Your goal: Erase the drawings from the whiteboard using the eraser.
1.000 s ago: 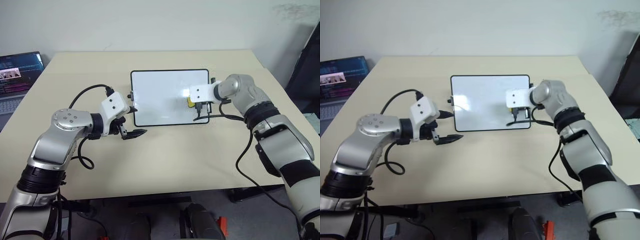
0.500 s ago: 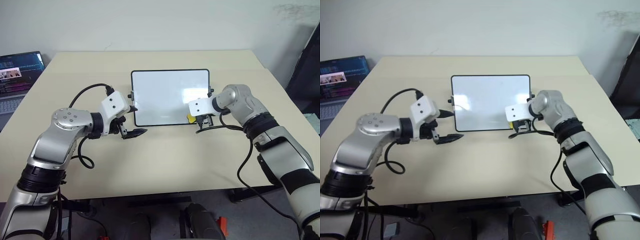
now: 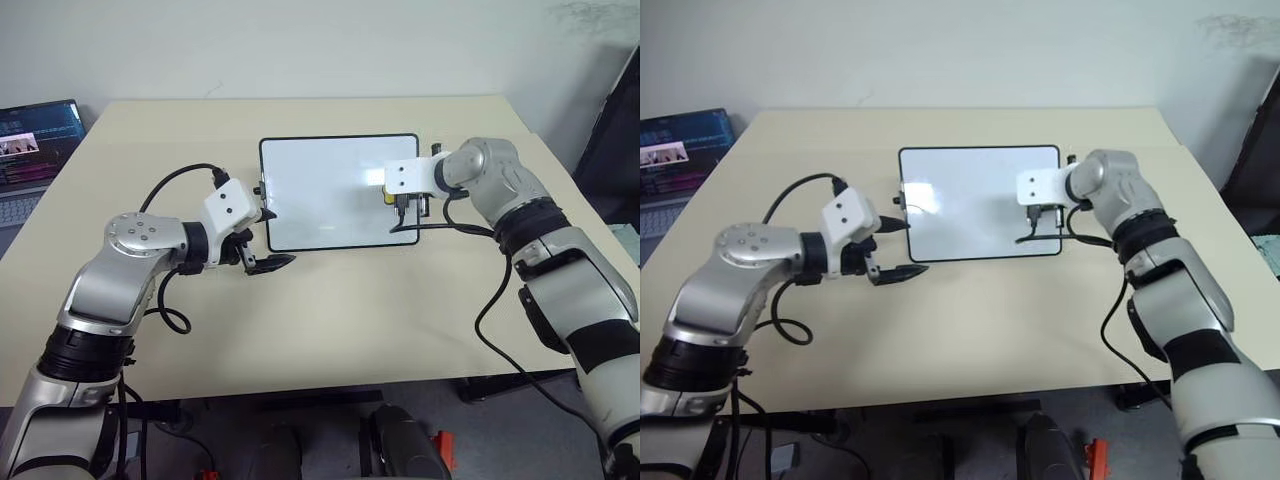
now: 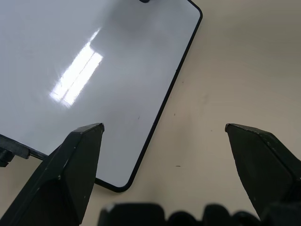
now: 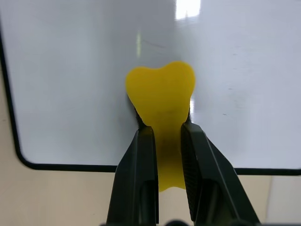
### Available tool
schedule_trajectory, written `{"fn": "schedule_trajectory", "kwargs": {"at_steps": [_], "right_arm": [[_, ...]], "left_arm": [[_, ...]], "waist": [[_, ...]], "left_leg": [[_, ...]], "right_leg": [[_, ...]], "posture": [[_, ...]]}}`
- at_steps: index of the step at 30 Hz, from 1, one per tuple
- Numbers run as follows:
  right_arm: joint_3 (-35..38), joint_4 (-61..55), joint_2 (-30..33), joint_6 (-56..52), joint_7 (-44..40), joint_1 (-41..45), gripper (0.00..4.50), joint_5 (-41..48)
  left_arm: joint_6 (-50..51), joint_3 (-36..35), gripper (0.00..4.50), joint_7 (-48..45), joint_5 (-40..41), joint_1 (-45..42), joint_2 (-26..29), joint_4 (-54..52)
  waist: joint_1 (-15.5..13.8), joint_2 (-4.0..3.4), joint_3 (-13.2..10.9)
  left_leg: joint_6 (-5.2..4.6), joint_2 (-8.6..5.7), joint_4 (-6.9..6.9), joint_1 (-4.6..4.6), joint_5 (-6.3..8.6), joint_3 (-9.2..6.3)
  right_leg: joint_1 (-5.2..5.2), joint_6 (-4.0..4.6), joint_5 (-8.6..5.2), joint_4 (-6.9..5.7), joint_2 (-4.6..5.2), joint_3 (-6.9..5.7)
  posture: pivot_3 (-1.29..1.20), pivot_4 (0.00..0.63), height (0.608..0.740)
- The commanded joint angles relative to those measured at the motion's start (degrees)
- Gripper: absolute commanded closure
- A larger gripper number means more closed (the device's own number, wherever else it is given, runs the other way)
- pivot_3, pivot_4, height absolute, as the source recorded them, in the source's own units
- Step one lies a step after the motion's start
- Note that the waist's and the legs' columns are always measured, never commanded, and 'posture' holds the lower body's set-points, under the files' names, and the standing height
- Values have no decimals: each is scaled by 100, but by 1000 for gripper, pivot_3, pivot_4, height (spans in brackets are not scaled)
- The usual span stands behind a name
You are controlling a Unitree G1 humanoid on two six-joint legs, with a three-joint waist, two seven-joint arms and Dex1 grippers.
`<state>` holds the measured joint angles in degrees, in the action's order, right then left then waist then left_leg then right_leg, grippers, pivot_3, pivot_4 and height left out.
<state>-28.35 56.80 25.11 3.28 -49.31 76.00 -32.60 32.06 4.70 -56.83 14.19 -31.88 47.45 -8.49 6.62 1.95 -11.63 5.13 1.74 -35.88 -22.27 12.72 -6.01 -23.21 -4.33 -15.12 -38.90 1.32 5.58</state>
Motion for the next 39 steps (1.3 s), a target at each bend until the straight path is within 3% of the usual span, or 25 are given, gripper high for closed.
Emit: {"fn": "schedule_trajectory", "kwargs": {"at_steps": [1,16,21,30,39], "right_arm": [[-13,250,18,-24,327,182,4152,-129],[-353,-971,28,14,-1205,-1107,4152,-34],[-310,-1368,69,-154,-1376,-1302,4152,-48],[-102,-1040,74,-166,-846,-784,4153,-65],[37,-97,-63,-50,476,101,4162,-40]], "left_arm": [[-75,-130,0,19,-13,-73,61,-109],[-169,-140,0,-10,-63,-167,90,60],[-191,-126,0,-6,-74,-172,74,74],[-215,-125,0,2,-67,-174,65,90],[-254,-103,0,4,-81,-209,42,130]], "waist": [[0,0,0],[10,16,12],[6,17,12],[2,15,10],[3,12,8]], "left_leg": [[-2,0,-2,0,-1,0],[-6,1,1,13,-4,0],[-5,1,-6,37,-5,1],[-6,1,-6,40,-6,0],[-7,1,0,22,-6,5]], "right_leg": [[1,0,2,0,0,0],[10,-5,6,2,-3,1],[36,-6,6,2,-3,4],[41,16,-6,2,-3,4],[17,15,-5,2,-3,9]], "posture": [[0,150,740],[0,150,740],[0,150,740],[0,150,740],[0,150,740]]}}
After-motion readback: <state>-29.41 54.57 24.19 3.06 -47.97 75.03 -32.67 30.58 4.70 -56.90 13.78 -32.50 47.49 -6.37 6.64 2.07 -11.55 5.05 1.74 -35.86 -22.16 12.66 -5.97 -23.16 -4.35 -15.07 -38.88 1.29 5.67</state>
